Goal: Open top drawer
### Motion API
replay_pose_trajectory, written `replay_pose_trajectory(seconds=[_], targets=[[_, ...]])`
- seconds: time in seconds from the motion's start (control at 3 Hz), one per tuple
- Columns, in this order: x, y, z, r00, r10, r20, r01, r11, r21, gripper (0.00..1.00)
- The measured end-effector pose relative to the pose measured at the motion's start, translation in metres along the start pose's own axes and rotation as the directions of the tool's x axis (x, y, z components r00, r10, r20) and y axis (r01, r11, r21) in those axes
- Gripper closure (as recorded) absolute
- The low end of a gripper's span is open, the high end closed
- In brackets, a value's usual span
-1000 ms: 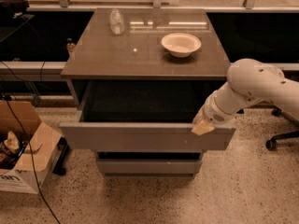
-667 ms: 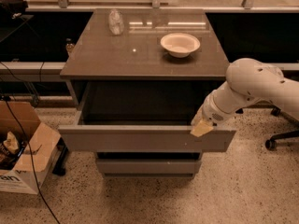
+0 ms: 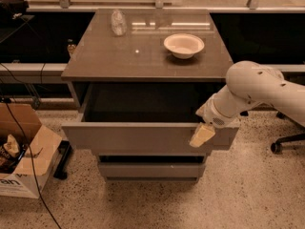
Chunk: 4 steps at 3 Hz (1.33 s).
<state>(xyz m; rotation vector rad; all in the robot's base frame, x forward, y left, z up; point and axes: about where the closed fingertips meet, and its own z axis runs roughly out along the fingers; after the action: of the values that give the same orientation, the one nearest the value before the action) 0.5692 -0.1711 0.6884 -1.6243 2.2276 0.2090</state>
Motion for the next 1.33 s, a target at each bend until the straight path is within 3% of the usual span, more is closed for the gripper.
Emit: replay_pose_trajectory(seconds=[0.33,0.67,1.0,1.33], targets=[[0.001,0.002,0.001,1.0,0.0,-0.001,0.0,1.0,-0.003,0.0],[0.009,0.011,0.01,1.0,0.015,-0.013,-0.015,0.9982,-0.058,0.0],[0.022,0.023,0.024,0.998,0.042,-0.037,-0.046,0.9904,-0.13,0.0],[0.031,0.035,0.025,0.997,0.052,-0.061,-0.061,0.9832,-0.172,0.18]])
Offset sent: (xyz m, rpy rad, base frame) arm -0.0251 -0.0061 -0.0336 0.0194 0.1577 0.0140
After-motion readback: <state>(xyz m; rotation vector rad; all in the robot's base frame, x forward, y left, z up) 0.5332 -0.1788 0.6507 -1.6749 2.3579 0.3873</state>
